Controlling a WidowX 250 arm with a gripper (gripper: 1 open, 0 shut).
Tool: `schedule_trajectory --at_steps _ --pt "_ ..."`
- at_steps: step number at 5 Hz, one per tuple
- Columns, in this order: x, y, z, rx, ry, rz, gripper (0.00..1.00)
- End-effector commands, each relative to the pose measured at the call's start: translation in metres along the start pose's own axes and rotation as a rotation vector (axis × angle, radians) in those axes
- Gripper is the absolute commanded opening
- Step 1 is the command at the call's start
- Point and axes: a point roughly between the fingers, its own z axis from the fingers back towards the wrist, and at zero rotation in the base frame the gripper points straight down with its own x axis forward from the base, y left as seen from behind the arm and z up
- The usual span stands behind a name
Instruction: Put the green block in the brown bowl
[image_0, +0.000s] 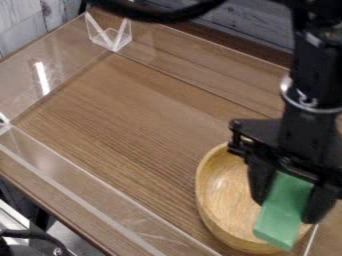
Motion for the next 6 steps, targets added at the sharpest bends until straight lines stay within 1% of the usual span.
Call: schedule_trajectory --at_steps 1,3,6 --pt "0.003 -0.002 0.006 -0.027 -0.042 0.004 0.00" --pt "0.003 0.010 0.007 -0.033 -0.053 0.026 0.00" --pt "-0.001 0.020 0.003 -0.048 -0.055 0.053 0.00"
